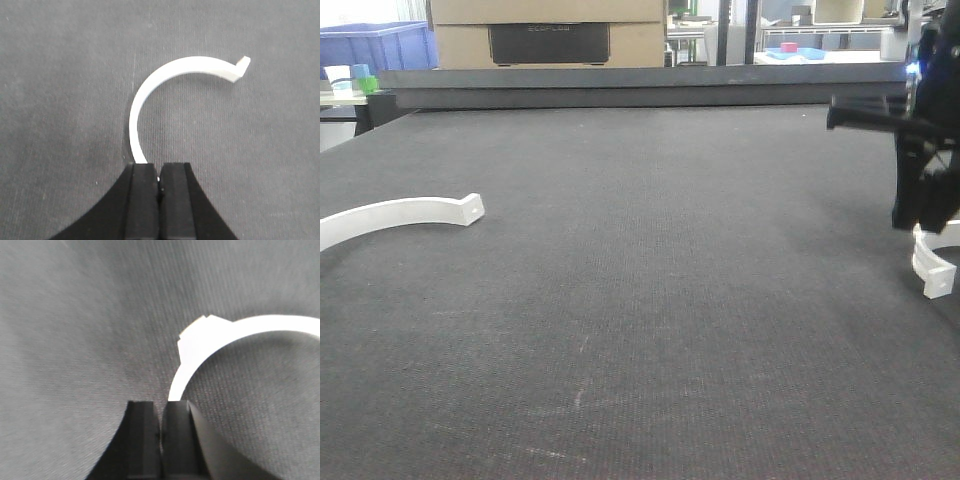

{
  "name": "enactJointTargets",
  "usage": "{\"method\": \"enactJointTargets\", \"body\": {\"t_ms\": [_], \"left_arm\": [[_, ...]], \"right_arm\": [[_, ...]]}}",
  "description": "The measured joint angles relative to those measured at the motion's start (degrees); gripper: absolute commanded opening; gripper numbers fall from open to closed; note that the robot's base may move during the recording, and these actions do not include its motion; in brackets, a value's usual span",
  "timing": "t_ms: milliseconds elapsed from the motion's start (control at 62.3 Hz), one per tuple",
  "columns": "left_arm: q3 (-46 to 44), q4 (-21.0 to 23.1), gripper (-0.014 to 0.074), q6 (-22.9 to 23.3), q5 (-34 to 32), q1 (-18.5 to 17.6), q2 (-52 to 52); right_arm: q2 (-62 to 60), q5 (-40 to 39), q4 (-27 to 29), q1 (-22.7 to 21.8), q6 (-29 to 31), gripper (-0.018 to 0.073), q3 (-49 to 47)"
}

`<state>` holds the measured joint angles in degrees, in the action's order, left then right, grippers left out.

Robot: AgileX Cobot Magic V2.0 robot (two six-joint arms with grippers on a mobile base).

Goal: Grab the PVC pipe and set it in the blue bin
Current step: 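Lower the right gripper onto the nearby white curved pipe piece and grasp it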

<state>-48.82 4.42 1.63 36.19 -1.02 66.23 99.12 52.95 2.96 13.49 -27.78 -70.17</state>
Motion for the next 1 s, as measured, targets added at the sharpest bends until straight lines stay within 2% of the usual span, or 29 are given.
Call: {"method": "enactJointTargets", "body": {"t_ms": [64,128,321,498,755,851,996], "left_arm": [[0.00,0.00,-0.0111,0.00,0.67,0.00,0.00],[0.00,0.00,-0.0111,0.00,1.41,0.00,0.00],[0.00,0.00,-0.0111,0.00,3.79,0.00,0.00],[0.00,0.00,-0.0111,0.00,5.04,0.00,0.00],[0.00,0.00,-0.0111,0.00,5.04,0.00,0.00],[0.00,0.00,-0.0111,0.00,5.04,0.00,0.00],[0.00,0.00,-0.0111,0.00,5.04,0.00,0.00]], "right_arm": [[0.37,0.14,0.10,0.00,-0.12,0.0238,0.00],[0.52,0.17,0.22,0.00,-0.12,0.0277,0.00],[1.39,-0.04,1.61,-0.62,-1.70,0.0274,0.00],[3.33,-0.22,4.45,-3.08,-2.23,0.0274,0.00],[4.22,-0.68,5.58,-3.32,-2.23,0.0274,-0.13],[4.26,-0.68,5.58,-3.32,-2.35,0.0231,-0.16],[4.35,-1.77,5.46,-3.32,-2.35,0.0041,-0.16]]}}
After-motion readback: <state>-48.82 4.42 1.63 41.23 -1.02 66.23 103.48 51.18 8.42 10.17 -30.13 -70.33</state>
